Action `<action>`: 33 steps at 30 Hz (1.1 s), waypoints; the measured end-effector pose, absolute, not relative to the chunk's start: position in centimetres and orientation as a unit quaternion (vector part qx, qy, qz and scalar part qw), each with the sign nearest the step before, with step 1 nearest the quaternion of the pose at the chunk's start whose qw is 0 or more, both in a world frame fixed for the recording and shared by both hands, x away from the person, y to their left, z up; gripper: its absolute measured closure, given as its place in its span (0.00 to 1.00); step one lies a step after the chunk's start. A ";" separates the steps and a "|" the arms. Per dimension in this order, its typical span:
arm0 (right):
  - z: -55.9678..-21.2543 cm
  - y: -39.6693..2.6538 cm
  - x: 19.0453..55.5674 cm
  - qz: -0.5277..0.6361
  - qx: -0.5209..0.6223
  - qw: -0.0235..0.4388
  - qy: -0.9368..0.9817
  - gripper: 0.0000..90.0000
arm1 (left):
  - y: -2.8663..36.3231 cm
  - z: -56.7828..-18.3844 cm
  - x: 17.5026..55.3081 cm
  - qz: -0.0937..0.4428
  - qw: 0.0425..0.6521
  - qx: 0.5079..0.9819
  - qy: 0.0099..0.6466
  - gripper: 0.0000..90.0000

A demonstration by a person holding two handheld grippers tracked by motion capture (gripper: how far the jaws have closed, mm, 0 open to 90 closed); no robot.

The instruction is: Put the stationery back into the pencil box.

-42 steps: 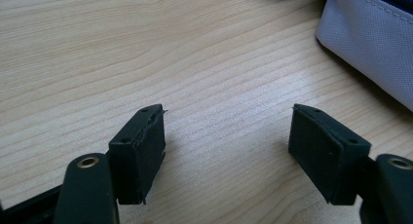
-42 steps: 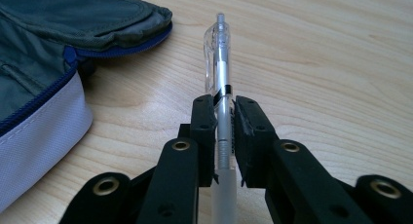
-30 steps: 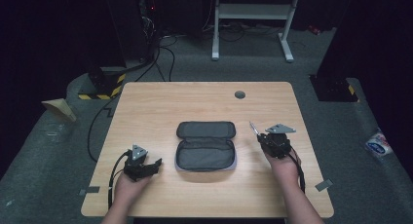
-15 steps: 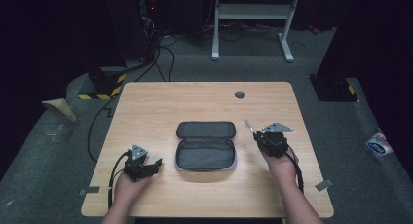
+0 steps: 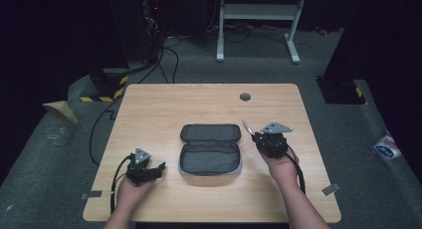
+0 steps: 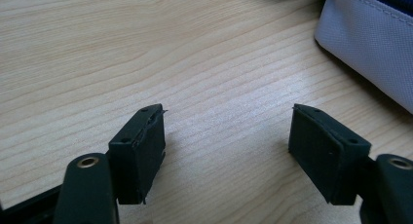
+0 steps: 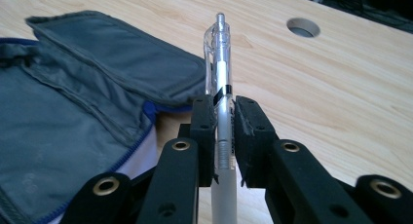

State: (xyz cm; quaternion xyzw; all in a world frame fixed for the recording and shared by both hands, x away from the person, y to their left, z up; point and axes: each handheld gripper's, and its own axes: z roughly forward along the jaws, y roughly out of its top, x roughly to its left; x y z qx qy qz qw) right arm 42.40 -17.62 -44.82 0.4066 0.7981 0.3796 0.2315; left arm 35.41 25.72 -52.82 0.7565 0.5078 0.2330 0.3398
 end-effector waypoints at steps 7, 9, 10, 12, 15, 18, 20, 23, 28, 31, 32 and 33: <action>-44.4 -15.8 42.4 0.386 0.382 0.228 0.808 0.87 | 25.7 -52.8 35.3 0.232 0.340 0.756 0.508 0.33; -44.2 -15.2 42.3 0.389 0.373 0.228 0.811 0.87 | 25.7 -52.8 35.2 0.232 0.340 0.756 0.508 0.33; -44.2 -15.0 42.3 0.389 0.372 0.227 0.812 0.87 | 25.7 -52.8 35.2 0.232 0.341 0.756 0.508 0.33; -44.0 -14.3 42.3 0.391 0.364 0.225 0.815 0.87 | 25.7 -52.8 35.2 0.232 0.340 0.756 0.508 0.33; -44.0 -13.5 42.1 0.395 0.355 0.222 0.818 0.87 | 25.7 -52.8 35.2 0.232 0.340 0.756 0.508 0.33; -44.0 -12.7 42.0 0.396 0.344 0.219 0.822 0.87 | 25.7 -52.8 35.2 0.232 0.341 0.756 0.508 0.33; -44.0 -12.1 41.9 0.395 0.337 0.216 0.827 0.87 | 25.7 -52.8 35.3 0.232 0.341 0.756 0.508 0.33; -44.1 -11.3 41.7 0.396 0.327 0.212 0.831 0.87 | 25.7 -52.8 35.3 0.232 0.341 0.757 0.508 0.32; -44.2 -9.9 41.2 0.398 0.313 0.206 0.837 0.87 | 25.7 -52.8 35.3 0.232 0.341 0.757 0.507 0.32; -44.2 -9.2 40.9 0.400 0.301 0.203 0.841 0.87 | 25.7 -52.8 35.3 0.232 0.341 0.757 0.507 0.32; -44.3 -8.9 40.8 0.401 0.299 0.201 0.842 0.87 | 25.7 -52.8 35.3 0.232 0.341 0.757 0.507 0.32; -44.3 -8.7 40.7 0.402 0.294 0.200 0.844 0.87 | 25.7 -52.8 35.3 0.232 0.341 0.757 0.507 0.32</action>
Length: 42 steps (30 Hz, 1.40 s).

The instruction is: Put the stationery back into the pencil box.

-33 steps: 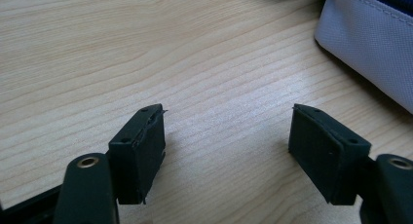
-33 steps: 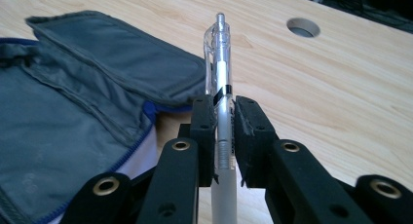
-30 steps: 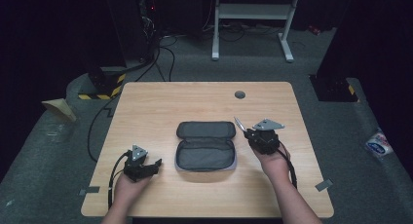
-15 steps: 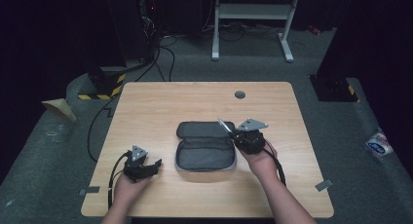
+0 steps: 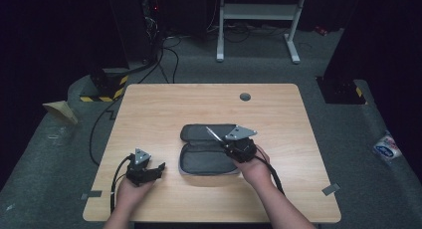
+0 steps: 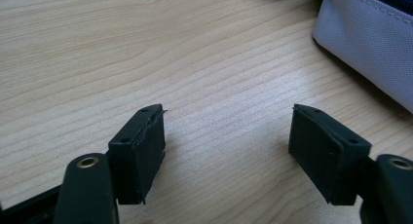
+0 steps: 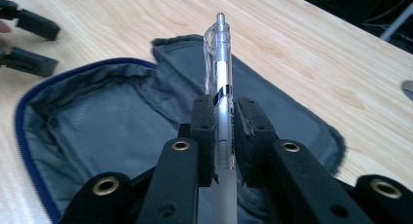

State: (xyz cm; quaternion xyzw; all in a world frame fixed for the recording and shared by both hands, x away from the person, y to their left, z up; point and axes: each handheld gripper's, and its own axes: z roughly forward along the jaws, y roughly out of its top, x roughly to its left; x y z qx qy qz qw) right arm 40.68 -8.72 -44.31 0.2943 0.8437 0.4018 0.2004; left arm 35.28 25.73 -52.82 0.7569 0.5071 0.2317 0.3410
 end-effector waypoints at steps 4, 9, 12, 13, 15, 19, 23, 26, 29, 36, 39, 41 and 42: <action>-44.6 -7.6 40.1 0.402 0.278 0.192 0.851 0.87 | 25.7 -52.8 35.3 0.232 0.341 0.757 0.507 0.32; -45.0 -6.6 39.7 0.400 0.259 0.183 0.860 0.87 | 25.7 -52.8 35.3 0.231 0.341 0.758 0.506 0.32; -45.3 -5.9 39.6 0.398 0.248 0.175 0.866 0.87 | 25.7 -52.8 35.3 0.230 0.340 0.759 0.506 0.32; -45.5 -5.6 39.5 0.395 0.244 0.173 0.868 0.87 | 25.8 -52.8 35.3 0.230 0.340 0.759 0.505 0.32; -45.7 -5.2 39.3 0.392 0.237 0.170 0.872 0.87 | 25.8 -52.8 35.3 0.231 0.340 0.759 0.505 0.32; -46.1 -4.5 39.1 0.387 0.224 0.166 0.879 0.87 | 25.8 -52.8 35.3 0.230 0.340 0.759 0.505 0.32; -46.4 -4.2 39.0 0.383 0.218 0.163 0.883 0.87 | 25.8 -52.8 35.3 0.230 0.340 0.759 0.505 0.32; -46.6 -4.1 39.1 0.377 0.214 0.161 0.887 0.87 | 25.7 -52.8 35.3 0.230 0.340 0.759 0.505 0.32; -46.9 -4.0 39.2 0.377 0.215 0.158 0.887 0.86 | 25.7 -52.8 35.3 0.230 0.340 0.759 0.505 0.32; -47.0 -4.0 39.4 0.385 0.233 0.154 0.880 0.76 | 25.8 -52.8 35.3 0.230 0.340 0.759 0.505 0.32; -47.0 -4.1 39.3 0.383 0.235 0.156 0.880 0.76 | 25.8 -52.8 35.3 0.230 0.340 0.759 0.505 0.32; -47.0 -4.2 39.2 0.382 0.239 0.158 0.879 0.75 | 25.7 -52.8 35.3 0.230 0.341 0.759 0.505 0.32; -47.0 -4.2 39.2 0.383 0.238 0.160 0.878 0.74 | 25.7 -52.8 35.3 0.230 0.341 0.759 0.505 0.32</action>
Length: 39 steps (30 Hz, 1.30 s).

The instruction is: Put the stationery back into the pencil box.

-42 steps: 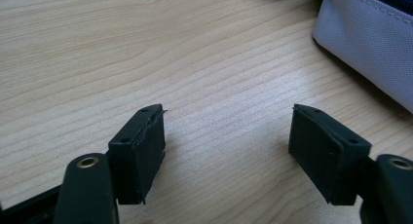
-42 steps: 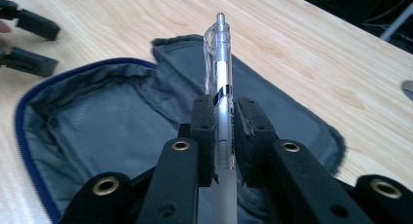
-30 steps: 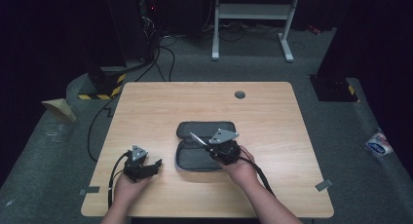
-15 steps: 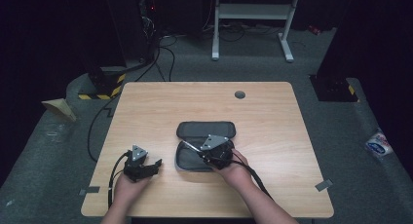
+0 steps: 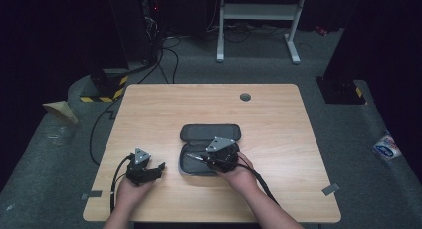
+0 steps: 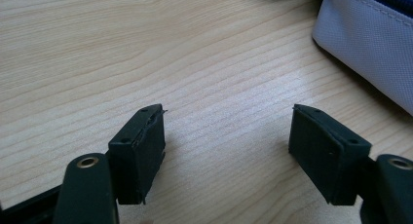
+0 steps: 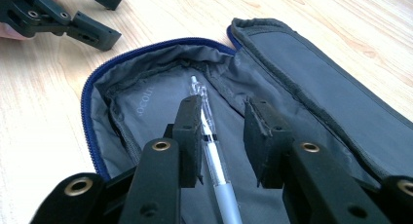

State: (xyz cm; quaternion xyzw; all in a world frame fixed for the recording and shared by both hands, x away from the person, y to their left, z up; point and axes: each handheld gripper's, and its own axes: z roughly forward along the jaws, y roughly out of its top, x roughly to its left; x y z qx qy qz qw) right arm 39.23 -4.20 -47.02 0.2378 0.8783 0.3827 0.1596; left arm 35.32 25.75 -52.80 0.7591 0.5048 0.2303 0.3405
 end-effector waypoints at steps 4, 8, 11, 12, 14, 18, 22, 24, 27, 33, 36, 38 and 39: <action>-47.1 -4.6 39.2 0.385 0.249 0.163 0.874 0.69 | 25.7 -52.8 35.3 0.230 0.341 0.759 0.505 0.32; -47.2 -5.4 39.3 0.394 0.273 0.165 0.862 0.57 | 25.7 -52.8 35.3 0.230 0.341 0.759 0.505 0.32; -47.3 -6.1 39.4 0.393 0.289 0.174 0.856 0.52 | 25.7 -52.8 35.3 0.230 0.340 0.759 0.505 0.32; -47.3 -6.5 39.4 0.394 0.296 0.177 0.852 0.49 | 25.7 -52.8 35.3 0.231 0.340 0.759 0.505 0.32; -47.3 -7.1 39.5 0.397 0.310 0.185 0.843 0.45 | 25.8 -52.8 35.3 0.230 0.339 0.760 0.504 0.32; -47.3 -8.4 39.8 0.389 0.336 0.200 0.834 0.42 | 25.8 -52.8 35.3 0.230 0.339 0.760 0.504 0.32; -47.3 -10.0 39.8 0.388 0.352 0.216 0.824 0.41 | 25.7 -52.8 35.3 0.231 0.339 0.760 0.505 0.32; -47.3 -11.0 39.8 0.388 0.364 0.218 0.818 0.41 | 25.7 -52.8 35.3 0.231 0.339 0.759 0.505 0.32; -47.3 -12.8 39.8 0.387 0.380 0.226 0.809 0.41 | 25.7 -52.8 35.3 0.231 0.339 0.759 0.505 0.32; -48.0 -17.0 39.7 0.386 0.424 0.238 0.784 0.40 | 25.7 -52.8 35.3 0.232 0.340 0.757 0.507 0.32; -48.6 -18.8 39.5 0.376 0.445 0.240 0.777 0.39 | 25.7 -52.8 35.3 0.233 0.340 0.757 0.507 0.32; -49.2 -20.3 39.3 0.368 0.460 0.241 0.771 0.38 | 25.7 -52.8 35.3 0.233 0.340 0.756 0.508 0.32; -49.4 -20.9 39.2 0.362 0.467 0.243 0.769 0.37 | 25.7 -52.8 35.3 0.233 0.340 0.756 0.508 0.32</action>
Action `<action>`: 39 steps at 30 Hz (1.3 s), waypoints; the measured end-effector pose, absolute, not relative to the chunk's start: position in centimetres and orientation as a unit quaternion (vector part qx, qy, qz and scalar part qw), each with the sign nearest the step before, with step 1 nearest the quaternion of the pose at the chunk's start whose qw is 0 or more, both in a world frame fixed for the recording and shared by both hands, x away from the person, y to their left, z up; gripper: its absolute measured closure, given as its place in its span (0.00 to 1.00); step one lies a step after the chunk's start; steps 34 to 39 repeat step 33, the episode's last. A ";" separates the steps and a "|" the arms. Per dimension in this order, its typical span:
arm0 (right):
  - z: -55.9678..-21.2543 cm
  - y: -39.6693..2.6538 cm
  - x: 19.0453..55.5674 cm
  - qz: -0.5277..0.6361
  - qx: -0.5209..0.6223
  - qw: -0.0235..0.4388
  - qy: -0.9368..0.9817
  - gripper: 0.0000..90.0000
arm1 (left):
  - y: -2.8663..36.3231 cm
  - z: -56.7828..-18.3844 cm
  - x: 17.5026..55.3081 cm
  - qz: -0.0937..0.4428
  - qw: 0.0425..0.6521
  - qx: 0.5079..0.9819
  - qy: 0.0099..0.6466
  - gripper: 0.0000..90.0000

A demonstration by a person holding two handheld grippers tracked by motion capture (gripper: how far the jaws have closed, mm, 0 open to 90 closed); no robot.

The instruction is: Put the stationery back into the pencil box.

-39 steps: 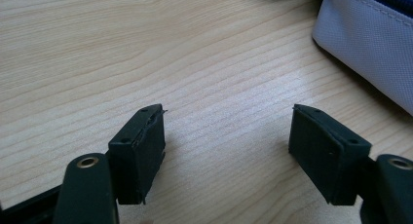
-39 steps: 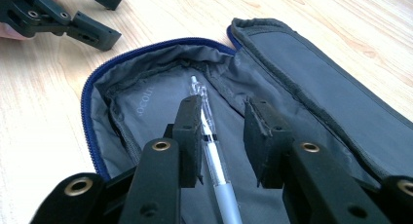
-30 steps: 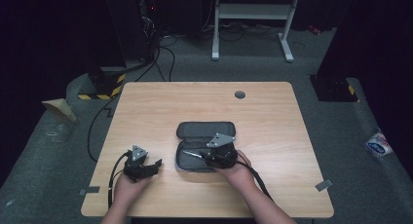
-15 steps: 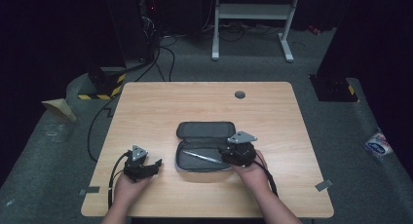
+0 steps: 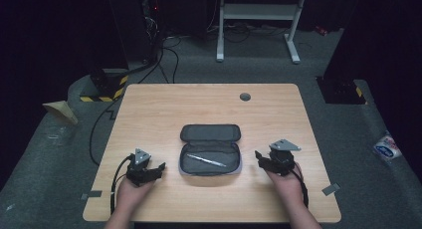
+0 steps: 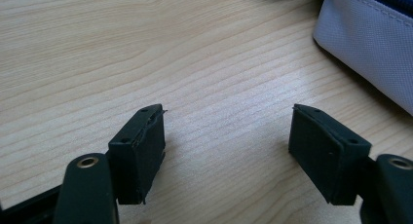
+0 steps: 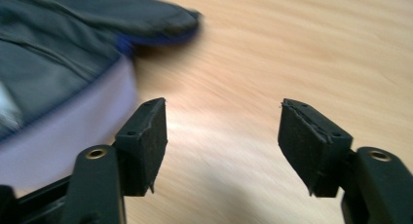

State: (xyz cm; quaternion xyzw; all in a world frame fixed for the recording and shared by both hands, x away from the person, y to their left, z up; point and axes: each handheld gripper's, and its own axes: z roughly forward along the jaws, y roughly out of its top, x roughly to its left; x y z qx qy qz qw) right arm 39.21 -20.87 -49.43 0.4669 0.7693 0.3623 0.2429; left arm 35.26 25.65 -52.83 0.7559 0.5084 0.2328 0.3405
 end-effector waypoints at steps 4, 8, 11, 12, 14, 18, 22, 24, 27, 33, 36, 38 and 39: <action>-50.5 -22.8 38.6 0.344 0.492 0.235 0.765 0.36 | 25.6 -52.8 35.2 0.233 0.340 0.755 0.509 0.33; -51.5 -24.0 37.8 0.330 0.510 0.225 0.761 0.35 | 25.6 -52.8 35.2 0.233 0.340 0.755 0.509 0.33; -52.3 -24.7 37.4 0.321 0.517 0.229 0.760 0.33 | 25.6 -52.8 35.2 0.234 0.340 0.756 0.509 0.33; -52.3 -24.9 37.4 0.322 0.519 0.229 0.758 0.33 | 25.6 -52.8 35.2 0.234 0.340 0.756 0.509 0.33; -52.3 -25.0 37.3 0.323 0.518 0.228 0.758 0.31 | 25.6 -52.8 35.2 0.234 0.339 0.756 0.508 0.33; -52.3 -24.9 37.2 0.319 0.517 0.230 0.760 0.29 | 25.6 -52.8 35.1 0.233 0.339 0.757 0.507 0.33; -52.3 -24.8 37.1 0.319 0.520 0.233 0.757 0.30 | 25.5 -52.8 35.1 0.233 0.341 0.757 0.506 0.32; -52.3 -24.7 37.0 0.319 0.522 0.233 0.756 0.30 | 25.5 -52.8 35.0 0.234 0.340 0.758 0.505 0.33; -52.3 -24.7 37.0 0.319 0.521 0.232 0.757 0.30 | 25.5 -52.8 35.0 0.235 0.339 0.759 0.504 0.32; -52.3 -24.7 37.1 0.319 0.522 0.231 0.757 0.31 | 25.4 -52.8 34.9 0.232 0.341 0.758 0.506 0.32; -52.3 -24.7 37.1 0.319 0.522 0.231 0.757 0.31 | 25.4 -52.8 34.9 0.232 0.341 0.758 0.506 0.32; -52.3 -24.7 37.1 0.319 0.522 0.231 0.757 0.31 | 25.4 -52.8 34.9 0.232 0.341 0.758 0.506 0.32; -52.3 -24.7 37.1 0.319 0.522 0.231 0.757 0.31 | 25.4 -52.8 34.9 0.232 0.341 0.758 0.506 0.32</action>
